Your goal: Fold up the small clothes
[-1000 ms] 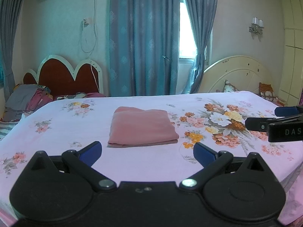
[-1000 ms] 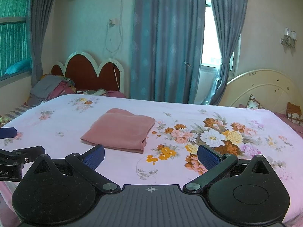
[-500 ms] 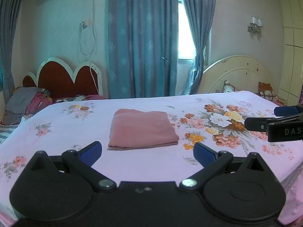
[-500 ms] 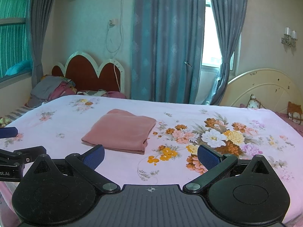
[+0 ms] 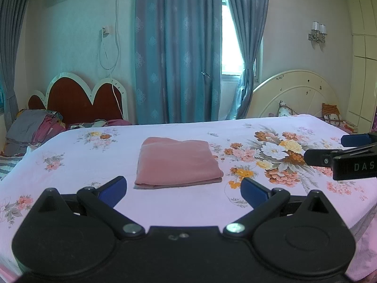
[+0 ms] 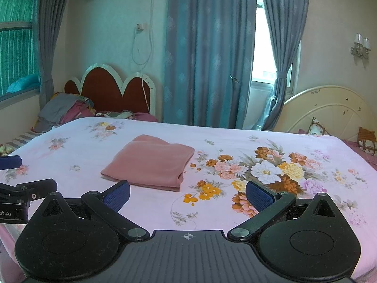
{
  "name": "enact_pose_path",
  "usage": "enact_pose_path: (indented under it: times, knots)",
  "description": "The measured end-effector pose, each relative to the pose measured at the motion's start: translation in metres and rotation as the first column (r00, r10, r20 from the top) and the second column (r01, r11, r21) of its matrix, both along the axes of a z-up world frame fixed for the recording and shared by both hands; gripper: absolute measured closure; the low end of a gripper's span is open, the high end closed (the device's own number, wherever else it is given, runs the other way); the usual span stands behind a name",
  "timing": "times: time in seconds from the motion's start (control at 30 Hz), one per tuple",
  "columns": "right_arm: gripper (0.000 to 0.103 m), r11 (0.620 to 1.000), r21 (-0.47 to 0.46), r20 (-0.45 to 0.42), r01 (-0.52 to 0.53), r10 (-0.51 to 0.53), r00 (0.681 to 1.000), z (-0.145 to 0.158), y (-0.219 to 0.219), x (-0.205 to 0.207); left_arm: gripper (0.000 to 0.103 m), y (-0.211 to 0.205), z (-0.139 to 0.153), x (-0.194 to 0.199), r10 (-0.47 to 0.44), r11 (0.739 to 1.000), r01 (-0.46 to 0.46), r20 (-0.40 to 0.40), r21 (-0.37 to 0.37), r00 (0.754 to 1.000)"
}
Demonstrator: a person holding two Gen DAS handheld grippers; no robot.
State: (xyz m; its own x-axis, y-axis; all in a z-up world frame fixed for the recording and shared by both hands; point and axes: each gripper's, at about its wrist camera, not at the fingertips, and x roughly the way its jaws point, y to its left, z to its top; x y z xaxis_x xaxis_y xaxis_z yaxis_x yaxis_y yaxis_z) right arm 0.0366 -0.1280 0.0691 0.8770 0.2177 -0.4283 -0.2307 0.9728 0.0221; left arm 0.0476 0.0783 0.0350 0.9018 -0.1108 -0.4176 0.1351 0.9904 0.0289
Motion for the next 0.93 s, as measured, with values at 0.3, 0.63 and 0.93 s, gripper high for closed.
enact_pose_path:
  times: [0.3, 0.63, 0.93]
  knots:
    - [0.0, 1.0, 0.001, -0.001, 0.0, 0.0, 1.0, 0.0001, 0.0001, -0.0004, 0.0, 0.0008, 0.0007, 0.0015, -0.004, 1.0, 0.004, 0.002, 0.001, 1.0]
    - [0.0, 1.0, 0.002, -0.001, 0.0, 0.0, 1.0, -0.0003, -0.0002, 0.0004, 0.0, 0.0011, 0.0014, 0.0016, -0.002, 1.0, 0.002, 0.008, 0.009, 1.0]
    - [0.0, 1.0, 0.001, -0.004, -0.005, 0.005, 1.0, -0.0016, 0.0004, 0.0, 0.0, 0.0045, 0.0019, 0.0041, 0.006, 1.0, -0.006, 0.015, 0.005, 1.0]
